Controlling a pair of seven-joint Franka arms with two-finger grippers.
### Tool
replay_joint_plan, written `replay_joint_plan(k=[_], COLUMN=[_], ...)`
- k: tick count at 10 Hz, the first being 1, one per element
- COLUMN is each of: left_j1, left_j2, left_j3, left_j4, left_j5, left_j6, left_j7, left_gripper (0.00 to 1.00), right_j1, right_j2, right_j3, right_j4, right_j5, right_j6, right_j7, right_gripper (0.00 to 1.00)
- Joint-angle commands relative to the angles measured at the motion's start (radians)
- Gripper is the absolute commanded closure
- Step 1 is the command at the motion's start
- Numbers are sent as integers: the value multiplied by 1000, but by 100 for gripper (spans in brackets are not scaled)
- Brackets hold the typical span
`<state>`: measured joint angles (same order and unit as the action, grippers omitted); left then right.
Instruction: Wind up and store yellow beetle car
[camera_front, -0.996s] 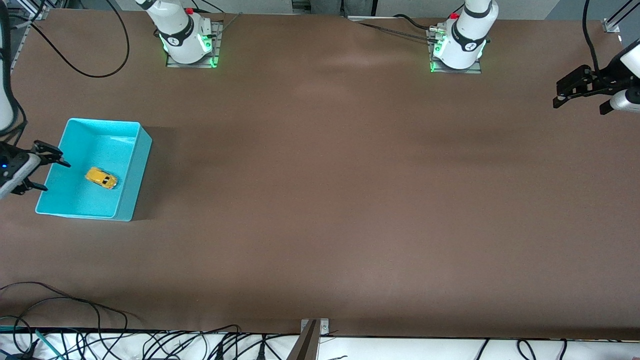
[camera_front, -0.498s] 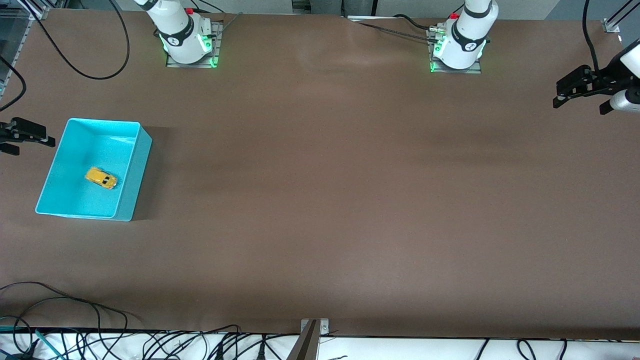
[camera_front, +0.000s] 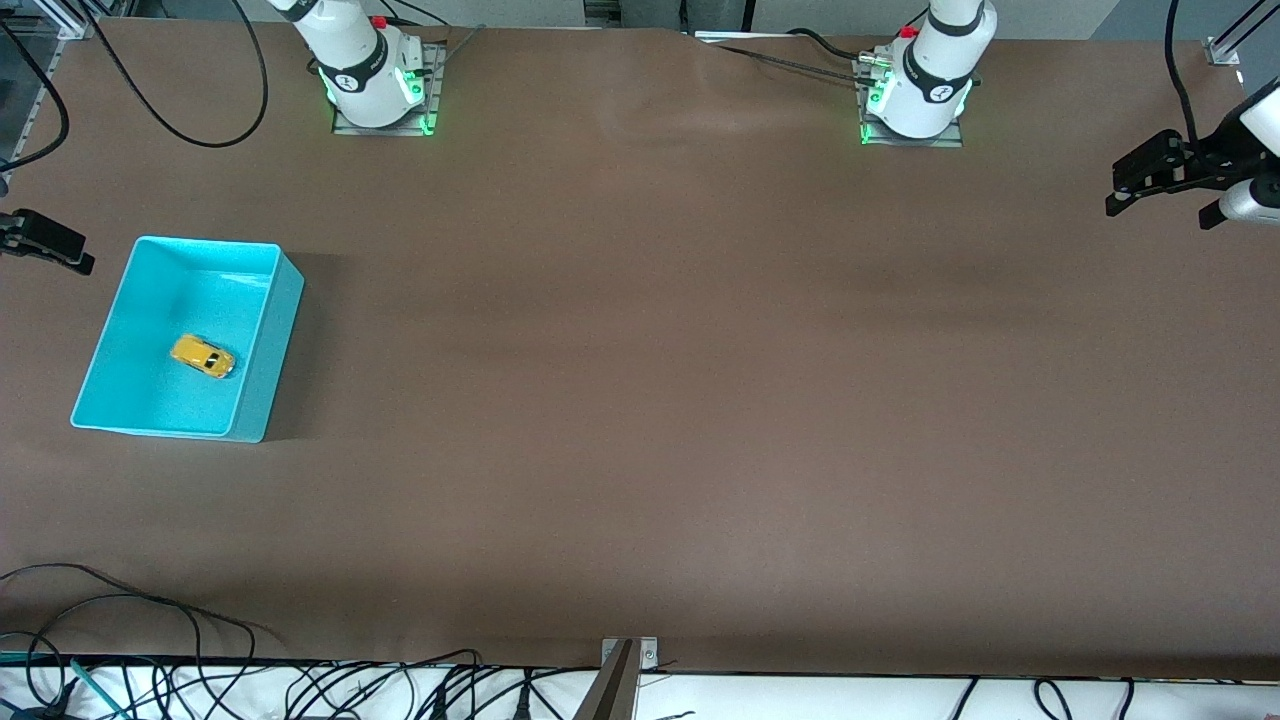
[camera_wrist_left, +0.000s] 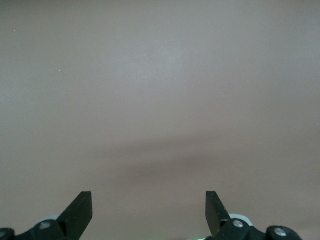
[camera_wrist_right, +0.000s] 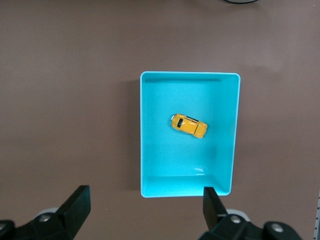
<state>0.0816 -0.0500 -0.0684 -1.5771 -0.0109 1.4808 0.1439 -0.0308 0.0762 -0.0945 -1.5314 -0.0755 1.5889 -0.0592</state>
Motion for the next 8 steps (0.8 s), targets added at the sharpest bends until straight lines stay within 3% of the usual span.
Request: replay_joint_plan(k=[1,8], left_j1=[4,-2], left_j2=[-5,-7], left_j3=[-8,-10], left_j4=[6,9], left_j5=[23,22], left_j6=[-8,-8], left_j7=[23,19], left_gripper=[0,0], right_j1=[5,25], right_j2=[-90,-99], right_j3=[9,9], right_j4=[-85,-55], right_j5=[-23,-10], right_j6=[3,-1], right_j7=[33,36], right_gripper=[0,0])
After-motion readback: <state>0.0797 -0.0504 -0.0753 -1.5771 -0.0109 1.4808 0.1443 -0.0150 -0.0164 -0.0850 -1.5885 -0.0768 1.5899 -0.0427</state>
